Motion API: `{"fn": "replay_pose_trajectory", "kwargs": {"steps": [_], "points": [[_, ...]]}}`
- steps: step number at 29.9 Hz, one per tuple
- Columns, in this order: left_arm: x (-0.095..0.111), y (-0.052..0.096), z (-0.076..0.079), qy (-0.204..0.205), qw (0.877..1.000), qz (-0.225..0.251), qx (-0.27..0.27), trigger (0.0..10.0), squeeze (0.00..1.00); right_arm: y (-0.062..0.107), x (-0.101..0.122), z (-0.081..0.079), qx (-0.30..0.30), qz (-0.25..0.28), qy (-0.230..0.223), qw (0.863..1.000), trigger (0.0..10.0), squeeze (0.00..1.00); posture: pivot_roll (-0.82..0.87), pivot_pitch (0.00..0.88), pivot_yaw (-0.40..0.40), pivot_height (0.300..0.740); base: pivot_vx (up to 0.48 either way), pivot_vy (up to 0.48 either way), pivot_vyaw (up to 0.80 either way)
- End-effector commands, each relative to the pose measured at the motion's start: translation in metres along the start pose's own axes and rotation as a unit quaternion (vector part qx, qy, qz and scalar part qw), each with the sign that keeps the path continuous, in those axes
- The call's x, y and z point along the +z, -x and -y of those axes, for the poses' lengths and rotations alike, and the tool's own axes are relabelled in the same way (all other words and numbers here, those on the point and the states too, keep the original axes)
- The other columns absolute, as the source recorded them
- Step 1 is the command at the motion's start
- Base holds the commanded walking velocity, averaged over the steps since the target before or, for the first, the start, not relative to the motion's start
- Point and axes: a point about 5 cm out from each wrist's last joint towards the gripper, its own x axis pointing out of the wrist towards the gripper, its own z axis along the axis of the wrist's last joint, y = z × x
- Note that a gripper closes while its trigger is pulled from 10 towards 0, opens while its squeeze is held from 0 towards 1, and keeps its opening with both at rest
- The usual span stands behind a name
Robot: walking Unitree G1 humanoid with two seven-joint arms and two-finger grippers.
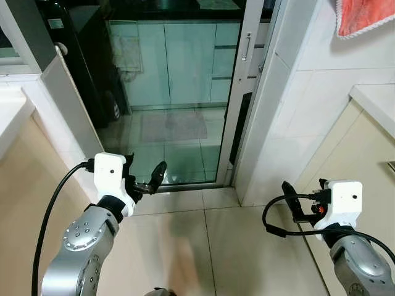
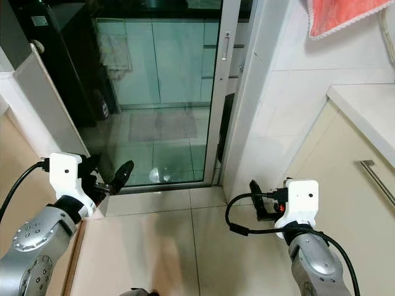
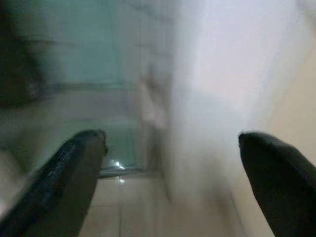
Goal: Restocking fridge
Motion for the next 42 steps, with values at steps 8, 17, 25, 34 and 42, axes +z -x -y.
{"fn": "replay_pose_trajectory", "kwargs": {"steps": [8,17,25,34,42], "points": [[-0.019,-0.006,0.026,0.005,0.999,-0.028,-0.046,10.0,0.0,0.0,-0.022,0.001,-0.034,0.0,0.012,0.999,10.0,0.0,0.0,0.0,0.017,0.74,0.0,0.0,0.0],[-0.019,0.033,-0.005,-0.007,0.999,0.01,-0.034,10.0,0.0,0.033,-0.02,0.029,-0.042,0.024,0.057,0.997,10.0,0.0,-0.01,0.0,0.005,0.74,0.0,0.0,0.0],[-0.004,0.024,0.02,-0.063,0.992,0.08,-0.074,10.0,0.0,0.027,-0.006,0.012,0.004,0.076,0.083,0.994,10.0,0.0,-0.03,0.0,0.014,0.74,0.0,0.0,0.0],[-0.008,0.027,0.019,-0.03,0.995,0.074,-0.063,10.0,0.0,0.021,0.003,0.003,0.039,0.087,0.1,0.99,10.0,0.0,-0.03,0.0,0.009,0.74,0.0,0.0,0.17],[-0.01,0.025,0.02,-0.03,0.995,0.074,-0.062,10.0,0.0,0.013,-0.003,0.003,0.05,0.069,0.086,0.993,10.0,0.0,-0.02,0.0,0.013,0.74,0.0,0.0,0.72]]}}
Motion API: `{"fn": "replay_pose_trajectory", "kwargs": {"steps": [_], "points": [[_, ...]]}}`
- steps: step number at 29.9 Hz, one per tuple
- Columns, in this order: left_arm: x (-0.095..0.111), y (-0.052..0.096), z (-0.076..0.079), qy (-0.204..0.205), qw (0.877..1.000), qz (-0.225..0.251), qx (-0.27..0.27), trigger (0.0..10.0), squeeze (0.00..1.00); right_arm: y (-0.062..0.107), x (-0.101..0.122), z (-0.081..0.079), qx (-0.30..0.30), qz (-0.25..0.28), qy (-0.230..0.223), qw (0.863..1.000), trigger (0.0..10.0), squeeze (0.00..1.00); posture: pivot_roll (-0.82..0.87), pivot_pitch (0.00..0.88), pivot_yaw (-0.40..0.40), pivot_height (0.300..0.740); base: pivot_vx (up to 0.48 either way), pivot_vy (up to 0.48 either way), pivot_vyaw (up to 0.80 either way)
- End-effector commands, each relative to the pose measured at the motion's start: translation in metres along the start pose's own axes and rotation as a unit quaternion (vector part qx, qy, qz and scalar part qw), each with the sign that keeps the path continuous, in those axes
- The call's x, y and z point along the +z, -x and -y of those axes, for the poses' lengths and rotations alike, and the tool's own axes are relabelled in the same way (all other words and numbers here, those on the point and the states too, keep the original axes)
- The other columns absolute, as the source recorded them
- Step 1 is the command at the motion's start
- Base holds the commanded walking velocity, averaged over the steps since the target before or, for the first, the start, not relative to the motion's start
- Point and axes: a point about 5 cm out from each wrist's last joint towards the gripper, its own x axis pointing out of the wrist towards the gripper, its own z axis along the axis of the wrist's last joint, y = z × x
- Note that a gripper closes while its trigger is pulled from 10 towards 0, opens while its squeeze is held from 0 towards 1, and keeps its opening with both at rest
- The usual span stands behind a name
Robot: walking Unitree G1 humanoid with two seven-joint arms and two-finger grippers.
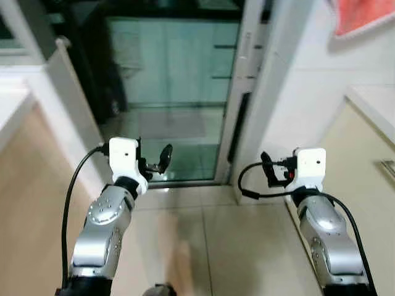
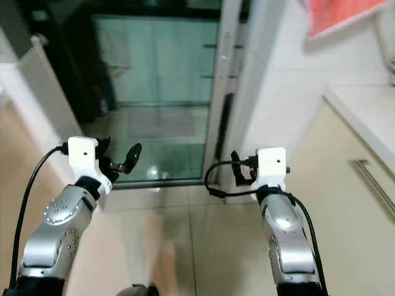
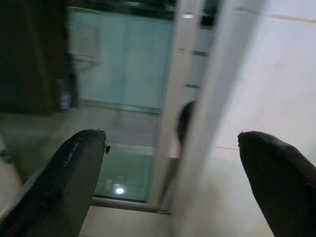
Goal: Restocking fridge
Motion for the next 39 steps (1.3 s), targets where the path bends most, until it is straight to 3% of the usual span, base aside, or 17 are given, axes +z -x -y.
{"fn": "replay_pose_trajectory", "kwargs": {"steps": [1,9,17,25,29,34,35,39], "points": [[-0.003,0.002,-0.004,0.008,1.0,-0.007,0.012,10.0,0.0,-0.001,-0.002,0.001,-0.003,-0.004,-0.016,1.0,10.0,0.0,-0.03,0.0,0.023,0.74,0.0,0.0,0.68],[-0.001,-0.004,0.0,-0.003,1.0,-0.007,0.016,10.0,0.0,-0.002,-0.008,-0.002,0.001,-0.016,-0.024,1.0,10.0,0.0,-0.03,0.0,0.032,0.74,0.0,-0.36,0.68],[-0.005,-0.001,-0.008,-0.021,0.999,-0.023,0.035,10.0,0.0,0.0,-0.009,-0.001,-0.003,-0.017,-0.019,1.0,10.0,0.0,-0.03,0.0,0.033,0.74,0.0,-0.48,0.71],[-0.005,0.0,-0.016,-0.005,0.997,-0.025,0.067,10.0,0.0,0.004,-0.021,-0.002,0.0,-0.04,-0.03,0.999,10.0,0.0,-0.02,0.0,0.04,0.74,0.0,0.0,0.71],[-0.006,0.001,-0.022,0.01,0.995,-0.027,0.095,10.0,0.0,0.006,-0.018,-0.003,0.005,-0.025,-0.092,0.995,10.0,0.0,-0.03,0.0,0.043,0.74,0.0,0.229,0.71],[-0.01,0.001,-0.023,0.009,0.993,-0.039,0.11,10.0,0.0,0.007,-0.021,-0.002,0.007,-0.035,-0.065,0.997,10.0,0.0,-0.03,0.0,0.041,0.74,-0.238,0.4,0.71],[-0.011,0.001,-0.021,0.007,0.993,-0.042,0.11,10.0,0.0,0.008,-0.023,-0.001,0.007,-0.039,-0.057,0.998,10.0,0.07,-0.03,0.0,0.039,0.74,-0.315,0.368,0.66],[-0.012,0.0,-0.018,0.003,0.992,-0.049,0.117,10.0,0.0,0.009,-0.023,0.0,0.01,-0.04,-0.056,0.998,10.0,0.14,-0.03,0.0,0.037,0.74,-0.331,0.351,0.65]]}}
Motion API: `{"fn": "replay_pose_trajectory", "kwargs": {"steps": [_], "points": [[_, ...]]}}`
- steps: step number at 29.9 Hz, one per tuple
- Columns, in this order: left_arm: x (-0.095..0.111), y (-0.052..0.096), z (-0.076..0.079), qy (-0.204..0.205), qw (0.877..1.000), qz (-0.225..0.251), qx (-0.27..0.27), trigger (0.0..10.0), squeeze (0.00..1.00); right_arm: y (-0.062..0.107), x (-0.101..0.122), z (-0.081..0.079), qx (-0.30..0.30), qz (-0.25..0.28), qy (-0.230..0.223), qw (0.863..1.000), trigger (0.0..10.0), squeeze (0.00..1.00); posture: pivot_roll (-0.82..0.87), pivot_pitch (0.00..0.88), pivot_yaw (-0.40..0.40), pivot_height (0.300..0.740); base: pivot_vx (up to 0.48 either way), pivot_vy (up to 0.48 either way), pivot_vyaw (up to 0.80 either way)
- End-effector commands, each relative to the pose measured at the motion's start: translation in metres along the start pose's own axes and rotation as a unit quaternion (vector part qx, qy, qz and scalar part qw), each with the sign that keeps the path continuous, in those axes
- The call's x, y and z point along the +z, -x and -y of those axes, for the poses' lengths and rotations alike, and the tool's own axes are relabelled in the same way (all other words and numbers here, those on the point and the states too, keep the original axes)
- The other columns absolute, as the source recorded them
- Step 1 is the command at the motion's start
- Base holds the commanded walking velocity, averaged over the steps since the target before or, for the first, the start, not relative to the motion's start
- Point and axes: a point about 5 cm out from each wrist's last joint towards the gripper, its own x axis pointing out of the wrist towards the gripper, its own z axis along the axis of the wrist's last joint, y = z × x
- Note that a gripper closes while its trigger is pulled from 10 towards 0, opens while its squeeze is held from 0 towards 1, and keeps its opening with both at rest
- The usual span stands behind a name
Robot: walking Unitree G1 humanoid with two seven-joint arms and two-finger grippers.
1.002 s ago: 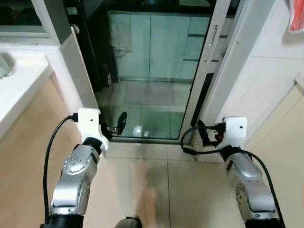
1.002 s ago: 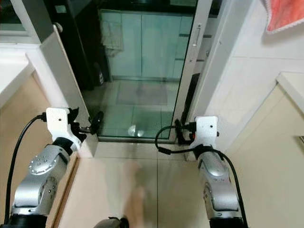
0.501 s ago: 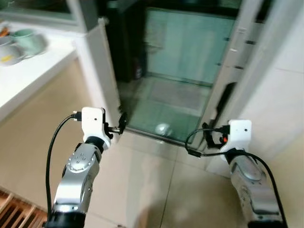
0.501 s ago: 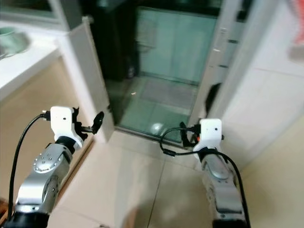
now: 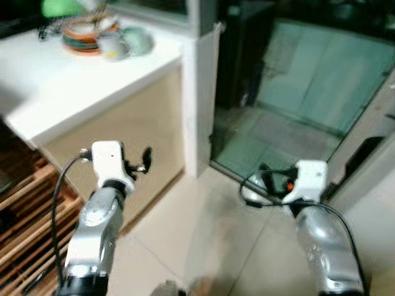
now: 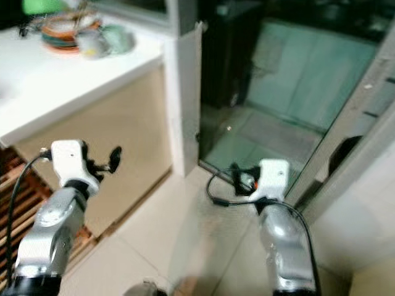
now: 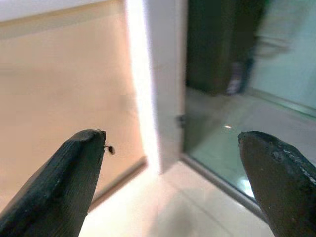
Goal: Restocking fridge
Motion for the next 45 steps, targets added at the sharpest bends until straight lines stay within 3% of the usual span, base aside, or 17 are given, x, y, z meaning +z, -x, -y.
{"fn": "replay_pose_trajectory", "kwargs": {"steps": [1,4,16,18,19,20,21,24,32,45], "points": [[-0.002,0.0,0.004,-0.004,1.0,-0.007,-0.001,10.0,0.0,0.002,0.001,0.005,-0.005,0.0,0.01,1.0,10.0,0.18,-0.03,0.0,0.037,0.74,-0.382,0.292,0.64],[-0.002,0.001,0.003,-0.028,1.0,-0.005,0.002,10.0,0.0,0.002,0.0,0.007,-0.005,-0.002,0.014,1.0,10.0,0.22,-0.03,0.0,0.035,0.74,-0.399,0.273,0.64],[0.011,-0.001,0.006,-0.037,0.999,0.028,-0.015,10.0,0.0,-0.002,-0.003,0.002,0.009,0.004,0.014,1.0,10.0,0.28,-0.02,0.0,0.044,0.74,-0.1,0.068,0.63],[0.013,-0.003,0.006,-0.031,0.999,0.029,-0.019,10.0,0.0,-0.002,-0.006,-0.001,0.01,-0.004,0.029,1.0,10.0,0.23,-0.02,0.0,0.046,0.74,0.0,0.0,0.67],[0.014,-0.004,0.006,-0.038,0.999,0.029,-0.022,10.0,0.0,-0.002,-0.008,-0.003,0.013,-0.01,0.035,0.999,10.0,0.09,-0.02,0.0,0.048,0.74,0.0,0.0,0.0],[0.014,-0.004,0.007,-0.043,0.998,0.03,-0.024,10.0,0.0,-0.002,-0.009,-0.004,0.015,-0.013,0.038,0.999,10.0,0.09,-0.02,0.0,0.049,0.74,0.0,0.0,0.0],[0.015,-0.005,0.007,-0.058,0.998,0.033,-0.02,10.0,0.0,-0.002,-0.01,-0.005,0.014,-0.013,0.042,0.999,10.0,0.0,-0.02,0.0,0.05,0.74,0.0,0.0,0.0],[0.013,-0.008,0.007,-0.063,0.998,0.022,-0.02,10.0,0.0,0.0,-0.012,-0.005,0.012,-0.012,0.05,0.999,10.0,0.0,-0.02,0.0,0.052,0.74,0.0,0.0,0.0],[0.012,-0.007,0.01,-0.012,0.999,0.021,-0.039,10.0,0.0,0.002,-0.016,-0.003,0.006,-0.013,0.049,0.999,10.0,0.0,-0.03,0.0,0.059,0.74,0.225,0.03,0.0],[0.006,-0.012,0.006,0.001,1.0,0.001,-0.026,10.0,0.0,0.0,-0.013,0.003,-0.005,-0.001,0.047,0.999,10.0,0.0,-0.03,0.0,0.058,0.74,0.097,0.434,0.0]]}}
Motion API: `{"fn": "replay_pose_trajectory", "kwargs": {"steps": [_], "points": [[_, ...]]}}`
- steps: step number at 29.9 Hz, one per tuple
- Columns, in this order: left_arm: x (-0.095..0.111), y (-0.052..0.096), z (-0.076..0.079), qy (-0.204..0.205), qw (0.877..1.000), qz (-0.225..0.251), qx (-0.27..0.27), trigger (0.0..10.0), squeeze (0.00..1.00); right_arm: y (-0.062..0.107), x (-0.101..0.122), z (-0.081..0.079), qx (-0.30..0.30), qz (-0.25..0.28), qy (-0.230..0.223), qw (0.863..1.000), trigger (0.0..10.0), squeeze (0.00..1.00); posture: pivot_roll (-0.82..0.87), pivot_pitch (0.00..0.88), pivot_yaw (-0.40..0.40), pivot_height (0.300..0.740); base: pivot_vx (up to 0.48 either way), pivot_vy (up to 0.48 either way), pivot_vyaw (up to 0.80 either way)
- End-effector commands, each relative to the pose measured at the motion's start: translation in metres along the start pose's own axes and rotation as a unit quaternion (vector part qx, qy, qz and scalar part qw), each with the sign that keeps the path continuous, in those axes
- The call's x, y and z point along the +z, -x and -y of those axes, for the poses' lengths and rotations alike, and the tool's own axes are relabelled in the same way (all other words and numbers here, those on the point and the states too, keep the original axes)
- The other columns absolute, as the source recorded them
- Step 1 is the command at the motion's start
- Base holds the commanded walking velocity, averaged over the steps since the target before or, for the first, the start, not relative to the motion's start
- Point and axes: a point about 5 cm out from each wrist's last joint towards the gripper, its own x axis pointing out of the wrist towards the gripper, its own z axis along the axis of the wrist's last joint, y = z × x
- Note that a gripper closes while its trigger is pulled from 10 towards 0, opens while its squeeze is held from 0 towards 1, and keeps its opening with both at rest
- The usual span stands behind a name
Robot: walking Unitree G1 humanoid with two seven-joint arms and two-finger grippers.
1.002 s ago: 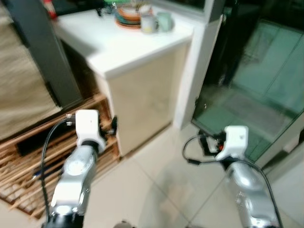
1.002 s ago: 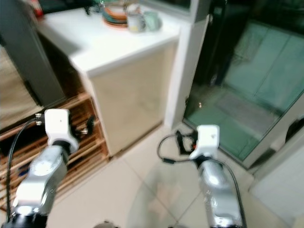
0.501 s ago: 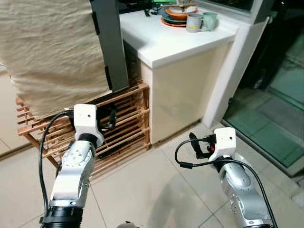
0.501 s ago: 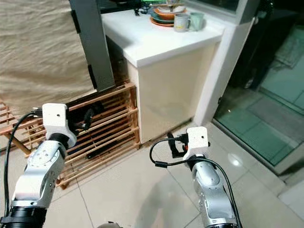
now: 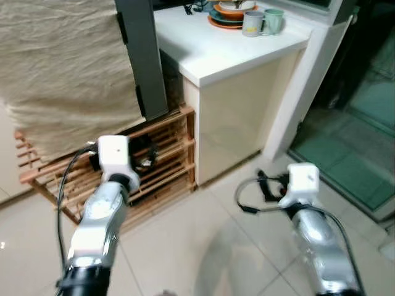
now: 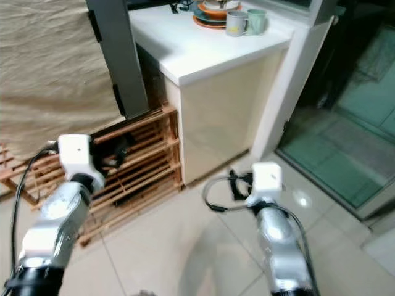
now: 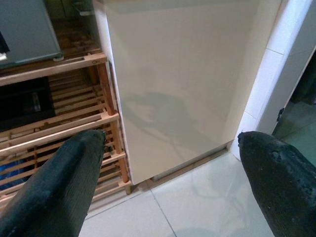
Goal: Restocking fridge
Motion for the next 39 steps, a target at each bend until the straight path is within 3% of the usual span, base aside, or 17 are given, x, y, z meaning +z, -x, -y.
{"fn": "replay_pose_trajectory", "kwargs": {"steps": [1,12,24,32,39], "points": [[-0.002,0.0,0.004,0.005,1.0,-0.005,-0.004,10.0,0.0,0.002,-0.002,0.006,-0.007,-0.002,0.002,1.0,10.0,0.0,-0.03,0.0,0.058,0.74,0.0,0.472,0.0],[0.0,-0.003,0.001,0.03,1.0,0.001,-0.005,10.0,0.0,0.001,0.0,0.01,-0.012,0.0,0.008,1.0,10.0,0.0,-0.03,0.0,0.047,0.74,0.0,0.459,0.0],[0.001,-0.007,-0.004,0.029,1.0,0.008,-0.006,10.0,0.0,0.021,-0.011,0.014,-0.008,-0.003,0.034,0.999,10.0,0.0,-0.05,0.0,0.055,0.74,0.0,0.473,-0.73],[0.003,-0.009,-0.006,0.046,0.999,0.018,-0.008,10.0,0.0,0.02,-0.009,0.017,-0.023,0.002,0.032,0.999,10.0,0.0,-0.06,0.0,0.064,0.74,0.0,0.48,-0.74],[0.005,0.004,-0.003,0.058,0.997,0.048,-0.035,10.0,0.0,0.019,-0.001,0.018,-0.023,0.019,0.031,0.999,10.0,0.0,-0.06,0.0,0.057,0.74,0.0,0.478,-0.74]]}}
